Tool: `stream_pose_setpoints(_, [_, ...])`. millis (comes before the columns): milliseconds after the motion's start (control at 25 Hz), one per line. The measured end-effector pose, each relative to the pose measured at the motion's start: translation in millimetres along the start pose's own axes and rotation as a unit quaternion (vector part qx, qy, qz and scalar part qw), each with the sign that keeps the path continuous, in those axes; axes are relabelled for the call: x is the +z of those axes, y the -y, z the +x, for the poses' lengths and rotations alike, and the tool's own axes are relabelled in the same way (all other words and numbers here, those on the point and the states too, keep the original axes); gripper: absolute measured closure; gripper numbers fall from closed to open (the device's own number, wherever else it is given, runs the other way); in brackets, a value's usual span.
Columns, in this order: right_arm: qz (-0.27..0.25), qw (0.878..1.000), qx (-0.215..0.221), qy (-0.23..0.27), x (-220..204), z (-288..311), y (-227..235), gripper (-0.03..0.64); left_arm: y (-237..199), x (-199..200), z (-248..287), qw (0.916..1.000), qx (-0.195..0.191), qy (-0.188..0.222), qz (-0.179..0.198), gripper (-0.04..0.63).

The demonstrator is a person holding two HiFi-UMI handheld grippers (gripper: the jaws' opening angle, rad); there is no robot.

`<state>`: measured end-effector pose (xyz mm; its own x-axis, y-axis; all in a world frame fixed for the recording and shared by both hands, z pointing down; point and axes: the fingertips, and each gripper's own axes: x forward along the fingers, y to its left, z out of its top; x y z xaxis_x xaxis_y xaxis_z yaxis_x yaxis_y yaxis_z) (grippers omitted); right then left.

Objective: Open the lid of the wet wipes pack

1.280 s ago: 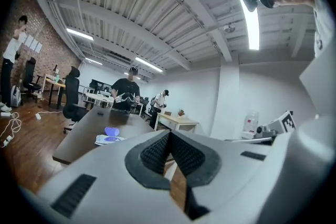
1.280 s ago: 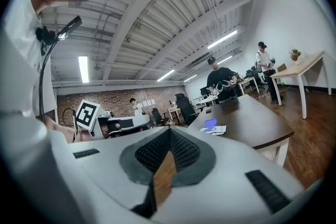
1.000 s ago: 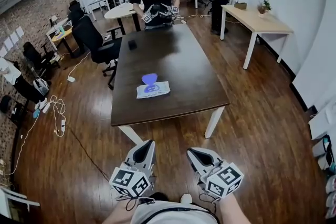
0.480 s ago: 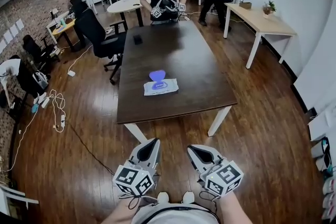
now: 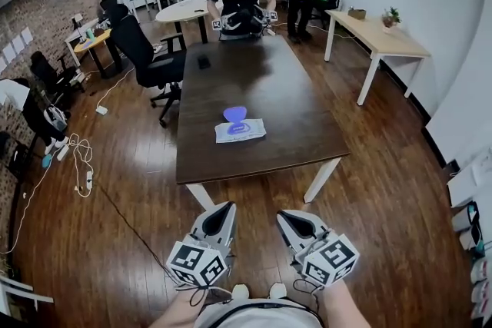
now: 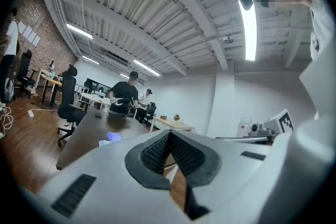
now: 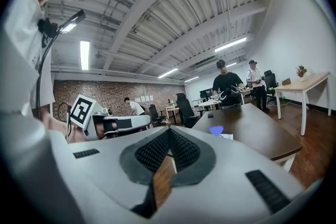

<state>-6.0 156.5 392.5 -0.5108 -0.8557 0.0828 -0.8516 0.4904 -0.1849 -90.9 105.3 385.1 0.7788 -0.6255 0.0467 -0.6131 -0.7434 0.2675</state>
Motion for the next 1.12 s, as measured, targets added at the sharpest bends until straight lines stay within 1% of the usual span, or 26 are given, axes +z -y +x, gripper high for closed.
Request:
stream_pose_setpoints(400, [-0.004, 1.0, -0.014, -0.007, -5, -2, -11, 0.611, -3, -2, -12, 0.9999, -0.009, -0.003, -0.007, 0.594])
stream_pose_setpoints(680, [-0.011, 1.0, -0.013, -0.005, -1, 1, -15, 0.611, -3, 0, -15, 0.9999, -0.011, -0.001, -0.006, 0.594])
stream_pose_setpoints(1120, [-0.011, 1.0, -0.013, -0.009, -7, 5, -16, 0.611, -7, -6, -15, 0.9998, -0.016, -0.004, -0.007, 0.594])
